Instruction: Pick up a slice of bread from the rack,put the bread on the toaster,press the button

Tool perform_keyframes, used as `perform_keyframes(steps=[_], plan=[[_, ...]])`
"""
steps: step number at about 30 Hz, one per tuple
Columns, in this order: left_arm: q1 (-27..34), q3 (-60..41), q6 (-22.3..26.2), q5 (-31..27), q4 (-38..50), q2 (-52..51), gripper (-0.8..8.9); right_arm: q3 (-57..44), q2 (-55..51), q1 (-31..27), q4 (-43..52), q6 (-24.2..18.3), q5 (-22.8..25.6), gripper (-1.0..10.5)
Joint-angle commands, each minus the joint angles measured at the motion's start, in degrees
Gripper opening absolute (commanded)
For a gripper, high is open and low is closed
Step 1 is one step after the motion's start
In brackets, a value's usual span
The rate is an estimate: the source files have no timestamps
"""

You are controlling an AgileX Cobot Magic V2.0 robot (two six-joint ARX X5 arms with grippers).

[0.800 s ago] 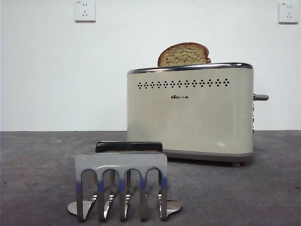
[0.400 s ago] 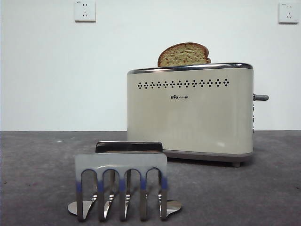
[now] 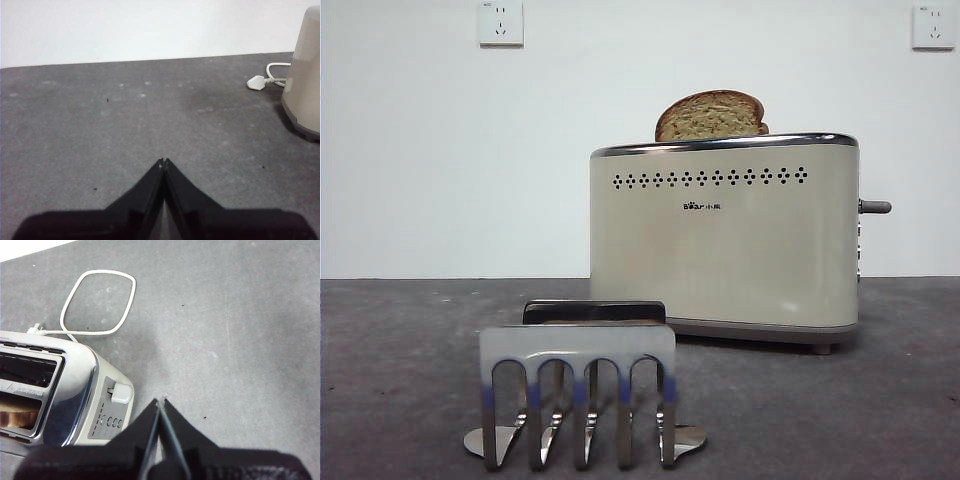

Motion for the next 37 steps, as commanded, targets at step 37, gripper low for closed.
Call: perform_keyframes(steps=[37], plan=[[0.2,-0.59,0.11,-0.11,0.04,8.11,-0.03,-87.62,-68.57,3.76,56.54,-8.13,15.02,0.0]])
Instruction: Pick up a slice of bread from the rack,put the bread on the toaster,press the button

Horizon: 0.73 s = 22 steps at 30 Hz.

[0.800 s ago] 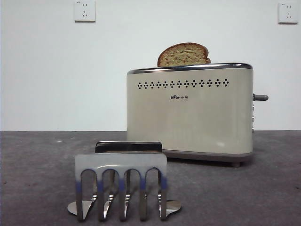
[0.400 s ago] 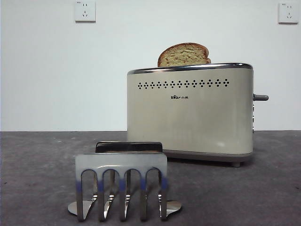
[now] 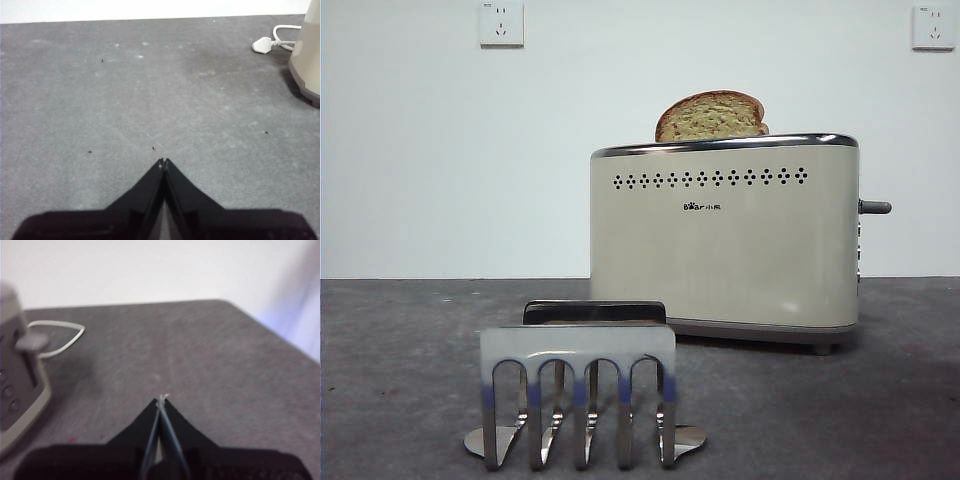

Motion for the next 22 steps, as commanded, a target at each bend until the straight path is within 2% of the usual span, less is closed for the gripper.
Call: perform_keyframes(steps=[1,5,10,16,22], plan=[[0.2,-0.59,0.11,-0.11,0.07,0.44,-0.03,-2.4,-2.47,2.8,0.98,-0.15,0.98,0.0],[0.2,-0.59,0.11,-0.11,0.04,1.38,-0.03,-5.07,-4.83,5.77,1.05,-0.07,0.92,0.0],[0.2,-0.59,0.11,-0.11,0.07,2.43,-0.03,-6.62,-7.52,6.51,-2.16,1.2,-0.57,0.0],[0.2,-0.59,0.11,-0.11,0.07,4.17,-0.03,-6.62,-7.54,6.54,-2.45,-1.4,-0.79,0.0],[0.2,-0.59,0.11,-0.11,0.5,5.01,-0.03,-6.62,-7.54,6.62,-2.43,-1.4,-0.76,0.0]])
